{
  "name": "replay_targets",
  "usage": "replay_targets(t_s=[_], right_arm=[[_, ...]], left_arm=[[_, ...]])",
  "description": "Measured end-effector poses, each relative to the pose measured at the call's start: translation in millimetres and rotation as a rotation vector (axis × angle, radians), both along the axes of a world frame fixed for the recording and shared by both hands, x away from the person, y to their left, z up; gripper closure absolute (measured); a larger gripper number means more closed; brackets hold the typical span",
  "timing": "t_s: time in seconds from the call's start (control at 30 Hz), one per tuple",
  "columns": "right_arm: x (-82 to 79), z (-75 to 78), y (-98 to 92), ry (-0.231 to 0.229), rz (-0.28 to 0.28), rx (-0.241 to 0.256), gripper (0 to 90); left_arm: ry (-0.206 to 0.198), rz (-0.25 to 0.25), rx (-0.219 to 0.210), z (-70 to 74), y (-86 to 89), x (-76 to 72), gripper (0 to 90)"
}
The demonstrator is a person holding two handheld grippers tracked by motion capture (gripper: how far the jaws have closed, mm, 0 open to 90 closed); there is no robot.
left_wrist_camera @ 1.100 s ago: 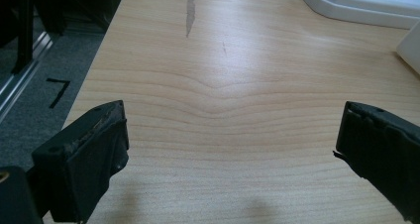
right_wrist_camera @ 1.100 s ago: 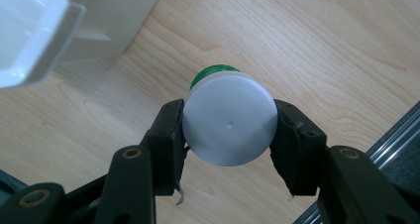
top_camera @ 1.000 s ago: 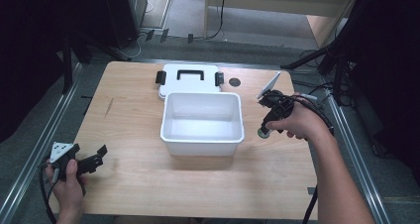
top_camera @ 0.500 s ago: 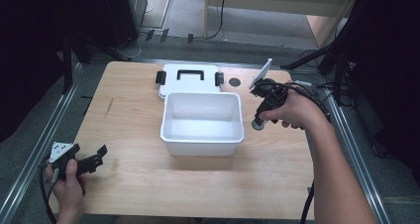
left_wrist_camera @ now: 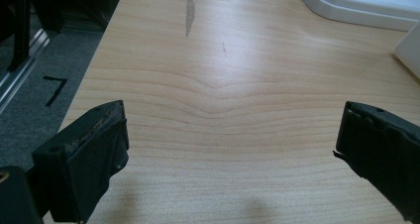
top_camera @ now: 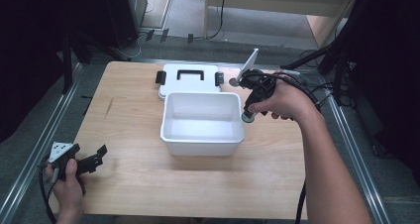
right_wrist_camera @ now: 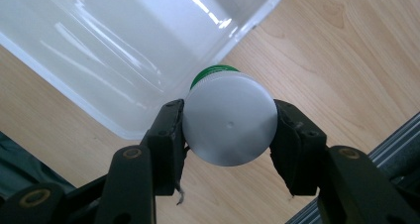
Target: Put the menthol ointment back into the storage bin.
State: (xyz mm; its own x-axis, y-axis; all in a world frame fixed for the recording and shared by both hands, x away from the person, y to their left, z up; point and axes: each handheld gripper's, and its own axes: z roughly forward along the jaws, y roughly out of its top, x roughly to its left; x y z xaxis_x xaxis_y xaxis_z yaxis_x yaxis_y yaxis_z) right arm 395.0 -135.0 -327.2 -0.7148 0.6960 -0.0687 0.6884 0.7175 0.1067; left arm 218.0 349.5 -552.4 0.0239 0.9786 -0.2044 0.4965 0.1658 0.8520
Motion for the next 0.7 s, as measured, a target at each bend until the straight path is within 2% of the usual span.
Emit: replay_targets(t_s=[0.23, 0.3, 0.7], right_arm=[[1.0, 1.8, 13.9, 0.004, 0.021, 0.011, 51.5], [2.0, 0.9, 20.6, 0.006, 0.032, 0.03, 51.5], [6.6, -10.4, 36.9, -0.001, 0.114, 0.052, 51.5]], left_arm=[[0.001, 0.0, 0.003, 0.1, -0.3, 0.1, 0.3], [0.001, -0.001, 0.005, 0.0, -0.4, 0.3, 0.3], [0.001, 0.0, 0.002, 0.1, -0.1, 0.1, 0.3]])
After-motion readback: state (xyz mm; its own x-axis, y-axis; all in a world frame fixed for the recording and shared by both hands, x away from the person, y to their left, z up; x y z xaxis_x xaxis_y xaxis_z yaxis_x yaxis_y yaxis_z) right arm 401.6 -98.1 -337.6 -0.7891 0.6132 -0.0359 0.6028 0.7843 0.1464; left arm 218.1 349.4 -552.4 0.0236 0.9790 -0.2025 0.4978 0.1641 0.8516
